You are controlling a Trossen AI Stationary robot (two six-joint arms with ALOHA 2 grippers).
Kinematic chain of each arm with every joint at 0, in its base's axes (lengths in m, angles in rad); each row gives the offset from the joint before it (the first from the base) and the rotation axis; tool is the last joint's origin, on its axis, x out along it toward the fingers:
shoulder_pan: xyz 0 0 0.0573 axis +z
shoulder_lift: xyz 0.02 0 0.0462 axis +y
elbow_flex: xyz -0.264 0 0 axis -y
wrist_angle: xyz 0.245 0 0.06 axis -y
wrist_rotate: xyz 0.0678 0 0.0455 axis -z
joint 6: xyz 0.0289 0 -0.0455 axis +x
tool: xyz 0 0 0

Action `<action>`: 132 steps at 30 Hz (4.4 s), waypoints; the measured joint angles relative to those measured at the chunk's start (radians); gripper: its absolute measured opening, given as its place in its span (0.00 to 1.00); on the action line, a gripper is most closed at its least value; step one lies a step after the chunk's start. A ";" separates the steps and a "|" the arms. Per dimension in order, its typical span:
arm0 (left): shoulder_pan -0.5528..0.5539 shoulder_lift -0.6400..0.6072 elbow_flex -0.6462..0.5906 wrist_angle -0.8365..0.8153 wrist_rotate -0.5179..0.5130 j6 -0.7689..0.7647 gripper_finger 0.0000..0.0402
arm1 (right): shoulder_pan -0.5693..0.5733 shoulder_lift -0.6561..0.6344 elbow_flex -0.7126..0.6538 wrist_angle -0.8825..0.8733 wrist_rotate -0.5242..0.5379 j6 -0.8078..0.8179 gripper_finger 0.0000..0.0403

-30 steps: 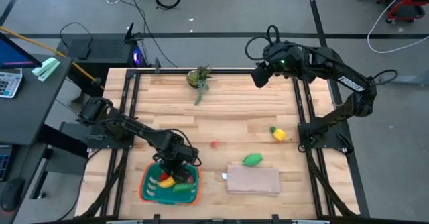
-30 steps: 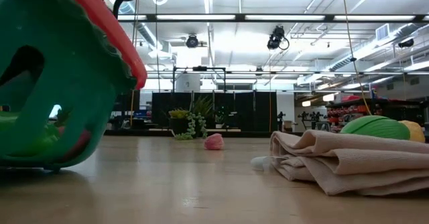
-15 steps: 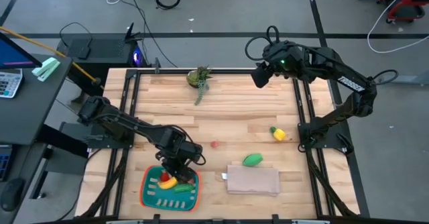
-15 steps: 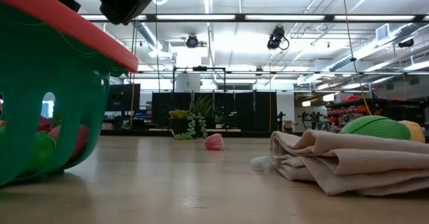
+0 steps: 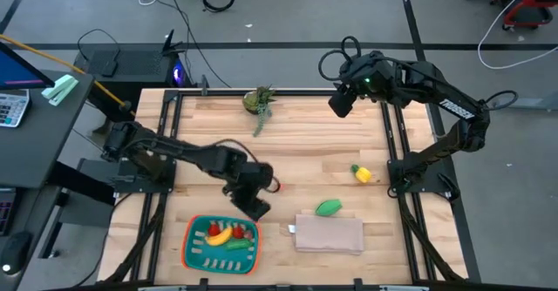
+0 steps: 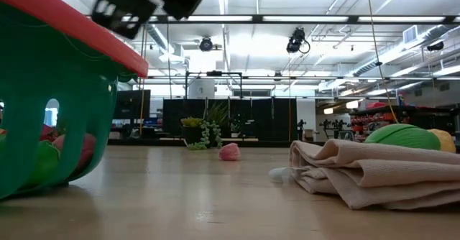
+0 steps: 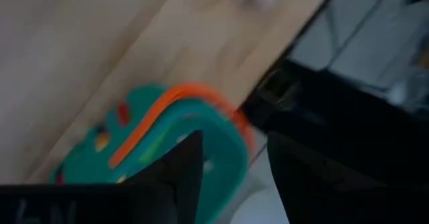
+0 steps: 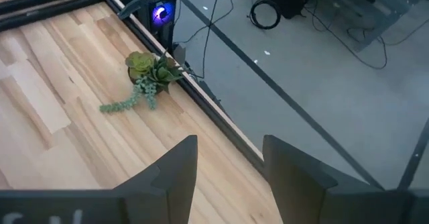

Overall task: Pick and placing Produce into tupperware
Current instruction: Put the pink apricot into the blue basket

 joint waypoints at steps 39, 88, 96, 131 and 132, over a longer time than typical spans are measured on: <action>0.131 0.287 0.046 0.151 -0.500 0.642 0.43 | -0.001 0.000 0.000 0.011 0.000 0.058 0.44; 0.107 0.389 0.045 0.179 -0.483 0.762 0.13 | -0.001 0.000 0.000 0.013 0.000 0.102 0.44; 0.104 0.265 0.043 0.023 -0.447 0.697 0.09 | 0.000 0.000 0.000 0.013 0.000 0.102 0.44; -0.571 0.092 0.044 -0.244 -0.354 0.108 0.13 | 0.000 0.000 0.000 0.012 0.001 0.163 0.44; -0.573 0.104 0.044 -0.243 -0.341 0.108 0.14 | 0.000 0.000 0.000 0.012 0.000 0.174 0.44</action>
